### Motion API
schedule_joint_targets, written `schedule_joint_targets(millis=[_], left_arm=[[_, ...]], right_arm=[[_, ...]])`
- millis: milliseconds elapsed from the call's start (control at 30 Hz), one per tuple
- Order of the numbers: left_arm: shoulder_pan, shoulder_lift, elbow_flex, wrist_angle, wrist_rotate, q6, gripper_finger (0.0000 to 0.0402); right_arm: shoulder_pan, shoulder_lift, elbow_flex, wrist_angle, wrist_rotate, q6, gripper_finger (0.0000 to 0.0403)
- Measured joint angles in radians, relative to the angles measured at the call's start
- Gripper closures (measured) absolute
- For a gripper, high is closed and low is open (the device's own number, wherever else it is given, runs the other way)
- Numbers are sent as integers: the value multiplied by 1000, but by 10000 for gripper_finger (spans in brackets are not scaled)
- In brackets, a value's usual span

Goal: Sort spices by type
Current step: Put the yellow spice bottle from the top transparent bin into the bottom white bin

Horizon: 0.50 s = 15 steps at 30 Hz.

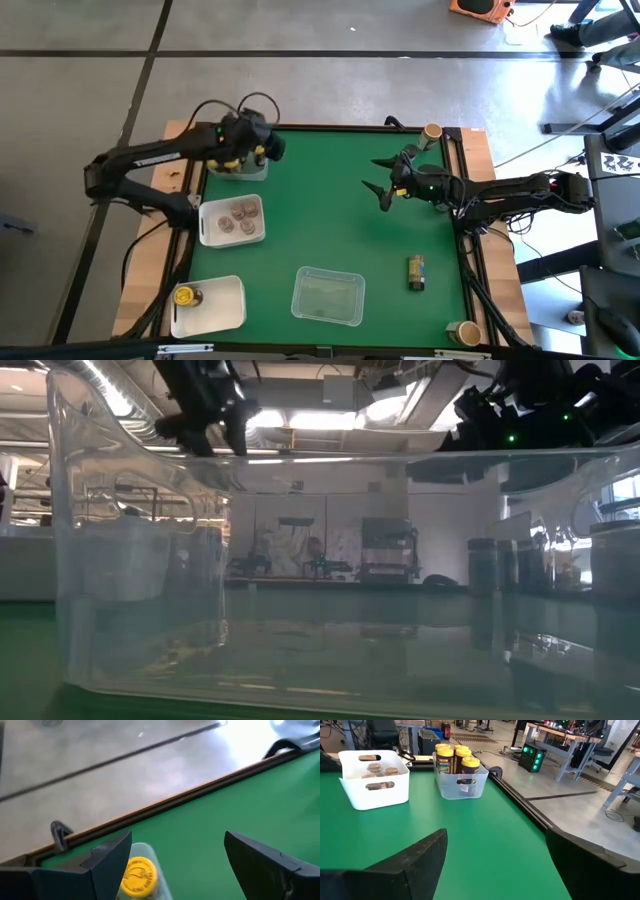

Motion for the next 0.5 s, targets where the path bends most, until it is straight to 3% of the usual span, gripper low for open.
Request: schedule_joint_targets(millis=[267,500], left_arm=[[168,129,0,-9,74,-3,84],[204,198,0,-23,133,-23,84]], right_arm=[[0,0,0,-18,6,-30,65],[0,0,0,-37,8,-49,65]])
